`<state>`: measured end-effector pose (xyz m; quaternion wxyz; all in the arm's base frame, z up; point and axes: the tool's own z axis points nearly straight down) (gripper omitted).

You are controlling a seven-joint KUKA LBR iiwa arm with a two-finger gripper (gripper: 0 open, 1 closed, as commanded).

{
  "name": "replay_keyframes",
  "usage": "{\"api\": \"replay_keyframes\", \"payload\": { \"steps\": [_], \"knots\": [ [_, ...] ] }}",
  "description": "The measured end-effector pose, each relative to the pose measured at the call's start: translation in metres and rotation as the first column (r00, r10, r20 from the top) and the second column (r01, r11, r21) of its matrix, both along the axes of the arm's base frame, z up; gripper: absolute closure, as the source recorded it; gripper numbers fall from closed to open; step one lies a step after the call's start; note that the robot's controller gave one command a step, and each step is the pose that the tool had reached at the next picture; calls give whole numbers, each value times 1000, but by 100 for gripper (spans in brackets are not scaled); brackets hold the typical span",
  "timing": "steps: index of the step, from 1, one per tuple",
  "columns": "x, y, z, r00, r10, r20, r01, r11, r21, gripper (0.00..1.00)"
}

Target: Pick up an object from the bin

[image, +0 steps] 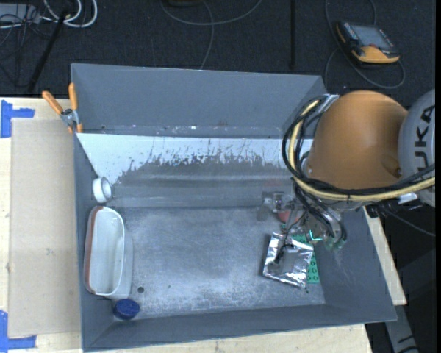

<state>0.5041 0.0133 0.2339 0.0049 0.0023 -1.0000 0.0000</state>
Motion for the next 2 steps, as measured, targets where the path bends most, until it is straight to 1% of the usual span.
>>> {"api": "replay_keyframes", "payload": {
  "steps": [1,2],
  "knots": [
    [-28,-58,-165,996,89,21,-89,996,-1,0],
    [-29,-132,-162,963,267,25,-267,964,-4,0]
  ]
}}
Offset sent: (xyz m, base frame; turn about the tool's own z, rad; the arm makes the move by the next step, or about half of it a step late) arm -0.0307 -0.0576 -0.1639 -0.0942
